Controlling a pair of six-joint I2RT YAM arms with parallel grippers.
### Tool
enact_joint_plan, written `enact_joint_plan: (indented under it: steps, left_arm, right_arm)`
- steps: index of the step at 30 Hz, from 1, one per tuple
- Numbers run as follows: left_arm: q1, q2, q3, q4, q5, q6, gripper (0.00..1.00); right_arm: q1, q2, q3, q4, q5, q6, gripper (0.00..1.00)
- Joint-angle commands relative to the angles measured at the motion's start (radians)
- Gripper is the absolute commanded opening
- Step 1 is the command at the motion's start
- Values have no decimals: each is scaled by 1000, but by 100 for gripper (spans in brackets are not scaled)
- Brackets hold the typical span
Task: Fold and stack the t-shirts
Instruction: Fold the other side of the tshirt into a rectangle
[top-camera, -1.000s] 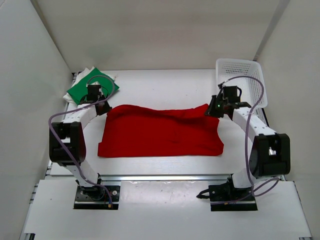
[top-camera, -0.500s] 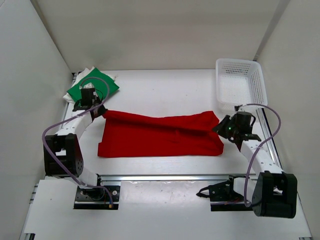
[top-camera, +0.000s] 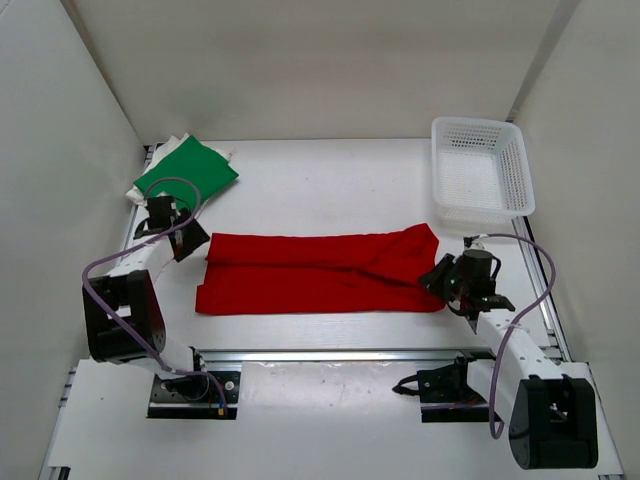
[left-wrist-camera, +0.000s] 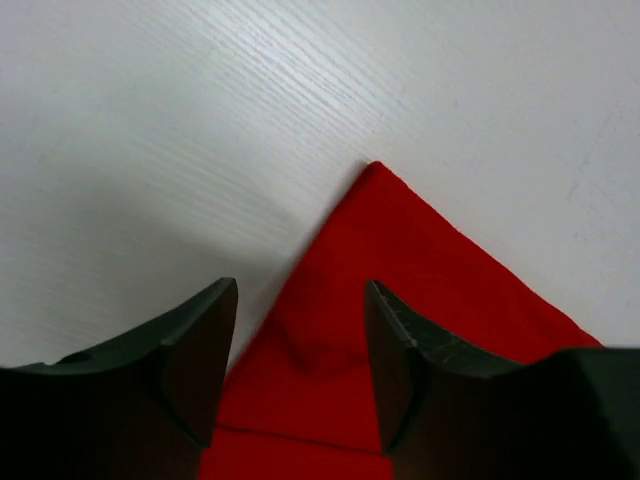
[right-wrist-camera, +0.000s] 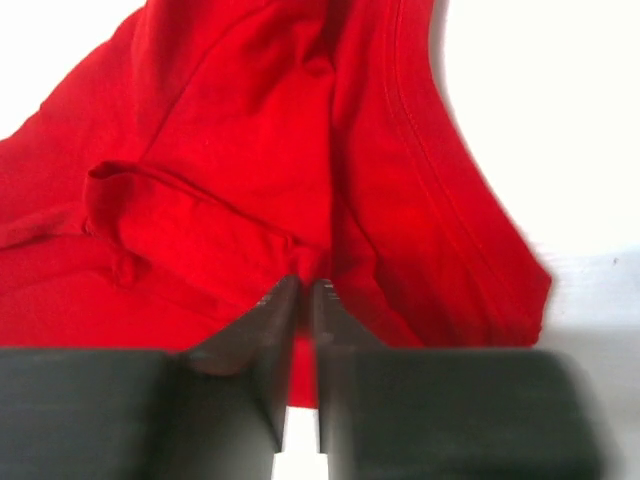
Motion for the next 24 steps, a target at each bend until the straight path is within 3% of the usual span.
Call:
enact_joint_plan:
  steps: [1, 4, 7, 8, 9, 11, 15, 16, 18, 21, 24]
  left_arm:
    - [14, -75, 14, 45, 67, -57, 67]
    - [-12, -123, 11, 77, 58, -79, 60]
    - [-113, -182, -4, 128, -1, -79, 57]
    - [-128, -202, -13, 143, -13, -82, 57]
    - [-186, -209, -24, 162, -12, -86, 57]
    - [-291, -192, -33, 191, -13, -106, 54]
    - [-441, -141, -35, 234, -13, -129, 52]
    - [-478, -135, -39, 243, -12, -135, 52]
    - [-544, -124, -50, 272, -13, -131, 52]
    - [-569, -147, -102, 313, 4, -137, 53]
    - [-564, -169, -179, 360, 34, -151, 53]
  right_arm:
    - [24, -55, -16, 47, 52, 30, 14]
    - [91, -98, 17, -22, 132, -2, 29]
    - [172, -170, 60, -51, 249, -12, 34]
    - [205, -167, 70, -44, 249, -18, 30]
    - [222, -140, 86, -32, 250, -19, 15]
    - [277, -30, 161, -5, 240, -56, 1]
    - [329, 242, 293, 91, 159, -136, 1]
    - [338, 303, 309, 138, 136, -144, 4]
    - [358, 377, 376, 168, 96, -179, 27]
    - [375, 484, 444, 148, 82, -199, 40]
    - [378, 546, 444, 168, 69, -213, 44]
